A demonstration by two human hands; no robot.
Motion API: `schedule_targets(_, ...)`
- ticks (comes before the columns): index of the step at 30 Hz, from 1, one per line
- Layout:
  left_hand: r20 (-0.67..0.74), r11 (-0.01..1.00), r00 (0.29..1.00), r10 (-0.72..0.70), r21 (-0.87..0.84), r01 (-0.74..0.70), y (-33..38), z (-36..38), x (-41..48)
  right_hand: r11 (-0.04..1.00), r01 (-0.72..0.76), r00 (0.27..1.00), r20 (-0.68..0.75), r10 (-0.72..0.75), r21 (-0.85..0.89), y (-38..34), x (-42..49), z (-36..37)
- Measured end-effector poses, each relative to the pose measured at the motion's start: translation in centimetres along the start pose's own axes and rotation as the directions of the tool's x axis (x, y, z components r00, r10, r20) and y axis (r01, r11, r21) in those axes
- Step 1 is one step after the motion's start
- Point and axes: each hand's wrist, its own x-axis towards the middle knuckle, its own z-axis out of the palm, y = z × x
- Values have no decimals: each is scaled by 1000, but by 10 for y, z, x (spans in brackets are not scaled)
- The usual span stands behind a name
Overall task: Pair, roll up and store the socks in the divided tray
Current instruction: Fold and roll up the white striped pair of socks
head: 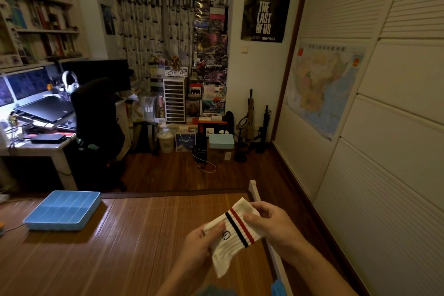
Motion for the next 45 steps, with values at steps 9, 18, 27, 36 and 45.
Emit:
schedule_targets(9, 20, 995, 1000, 2, -103, 0, -2, 0, 0, 995, 86, 981, -181, -77, 46, 5, 2, 2)
schedule_targets(18, -78, 985, 982, 171, 44, -168, -6, -3, 5, 996, 2, 985, -175, 14, 87, 16, 7, -5)
schedule_targets(27, 188, 722, 940, 284, 603, -339, 6, -11, 4, 898, 152, 988, 59, -141, -414, 15, 0, -12)
schedule_targets(36, 58, 746, 884, 464, 514, -425, 0, 1, 9, 916, 224, 962, -78, -263, -333, 6, -6, 18)
schedule_targets(45, -24, 816, 873, 487, 371, -444, 8, -1, 8, 952, 176, 984, 40, -172, -252, 2, -4, 16)
